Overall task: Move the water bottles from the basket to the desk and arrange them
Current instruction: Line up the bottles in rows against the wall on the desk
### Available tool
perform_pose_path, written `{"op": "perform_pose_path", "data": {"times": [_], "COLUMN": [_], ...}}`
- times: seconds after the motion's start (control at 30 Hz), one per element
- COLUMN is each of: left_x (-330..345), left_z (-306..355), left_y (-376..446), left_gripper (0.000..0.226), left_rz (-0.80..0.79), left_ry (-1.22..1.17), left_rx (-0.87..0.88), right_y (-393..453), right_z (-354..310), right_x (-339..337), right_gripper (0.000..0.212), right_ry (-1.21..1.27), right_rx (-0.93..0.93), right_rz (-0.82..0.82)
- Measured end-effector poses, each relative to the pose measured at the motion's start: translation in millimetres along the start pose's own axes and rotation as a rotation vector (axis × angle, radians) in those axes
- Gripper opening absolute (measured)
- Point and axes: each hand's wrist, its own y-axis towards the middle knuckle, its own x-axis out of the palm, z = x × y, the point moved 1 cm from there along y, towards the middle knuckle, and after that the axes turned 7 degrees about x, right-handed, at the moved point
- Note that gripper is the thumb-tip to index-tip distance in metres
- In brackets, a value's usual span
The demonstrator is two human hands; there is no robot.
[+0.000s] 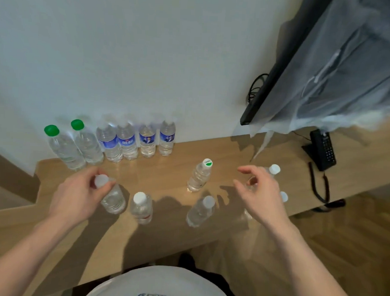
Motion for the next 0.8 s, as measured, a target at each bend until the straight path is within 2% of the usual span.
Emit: {"op": "perform_pose_path", "data": {"times": [0.07, 0.17, 0.23, 0.3, 0.37, 0.4, 0.53, 0.63, 0.8], "left_x": [-9, -21, -27, -31, -34, -34, -32, -35, -51], "left_z": [14, 35, 49, 62, 72, 77, 92, 99, 98], "left_y": [11, 27, 36, 43, 47, 49, 50, 48, 46], "left_gripper": [0.024, 0.022, 0.021, 0.021, 0.022, 0.022, 0.019, 0.016, 0.016], "left_rz": [0.031, 0.065, 0.085, 0.105, 0.119, 0.124, 0.155, 0.162, 0.195], "left_ry": [-0.003, -0.030, -0.055, -0.064, -0.078, -0.092, -0.132, -0.166, -0.232], "left_rx": [0.021, 0.039, 0.041, 0.048, 0.052, 0.050, 0.064, 0.064, 0.035], "right_y": [21, 44, 55, 61, 65, 67, 70, 71, 71], "right_z": [36, 84, 108, 125, 134, 137, 124, 101, 30], "right_x": [-16, -29, -32, -30, -25, -24, -25, -37, -69], "right_gripper": [0.031, 0.039, 0.044, 0.039, 0.020, 0.018, 0.016, 0.027, 0.017], "right_ry": [-0.147, -0.342, -0.392, -0.380, -0.372, -0.366, -0.338, -0.290, -0.190], "right_rx": [0.085, 0.235, 0.326, 0.363, 0.351, 0.333, 0.260, 0.175, 0.000], "right_rz": [0.021, -0.052, -0.138, -0.214, -0.215, -0.202, -0.251, -0.303, -0.291]}}
